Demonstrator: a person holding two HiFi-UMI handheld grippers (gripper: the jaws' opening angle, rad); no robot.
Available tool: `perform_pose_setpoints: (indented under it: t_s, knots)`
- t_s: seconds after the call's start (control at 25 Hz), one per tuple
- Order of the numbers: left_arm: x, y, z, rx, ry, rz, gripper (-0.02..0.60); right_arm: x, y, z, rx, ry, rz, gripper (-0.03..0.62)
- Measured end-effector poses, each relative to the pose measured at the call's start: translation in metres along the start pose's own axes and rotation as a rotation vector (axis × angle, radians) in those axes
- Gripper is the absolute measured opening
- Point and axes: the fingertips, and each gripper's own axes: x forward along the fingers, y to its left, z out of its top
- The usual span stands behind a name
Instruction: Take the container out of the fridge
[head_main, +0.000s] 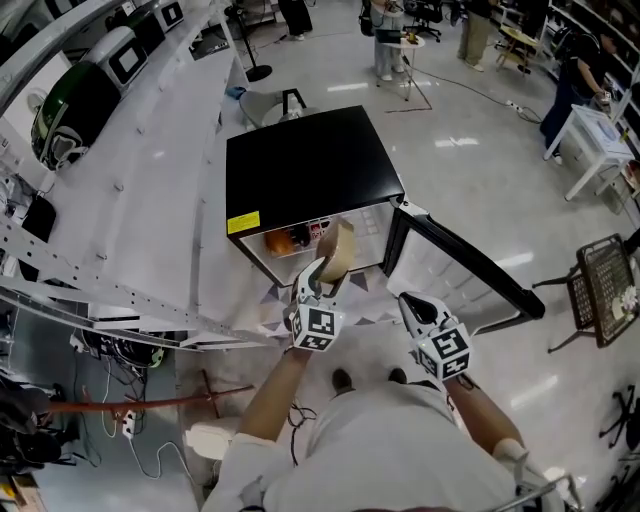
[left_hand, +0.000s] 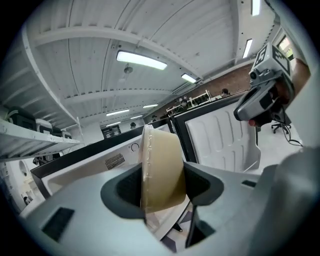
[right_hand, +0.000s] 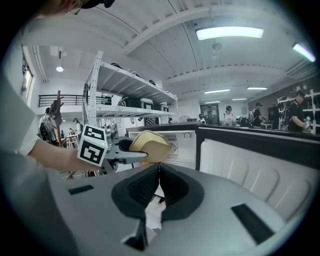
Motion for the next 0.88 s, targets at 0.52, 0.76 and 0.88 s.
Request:
perform_pose_setpoints:
  t_s: [0.52,0.76,0.88]
  knots:
    - [-0.061,0.008,0.038,-0.206,-0.106,0.076,0.221,0.000,-0.006,0.017,0.004,-0.031,0.047,0.009]
    - [-0.090,0.014,0.044,-0.267,-0.140,0.119,0.221,0.002,-0.002,0.022,0.007,-0.039,0.076,0.009]
    - [-0.105,0.018,0.047,-0.303,-0.156,0.143,0.221,0.004,0.000,0.026,0.013,-0.042,0.089,0.009]
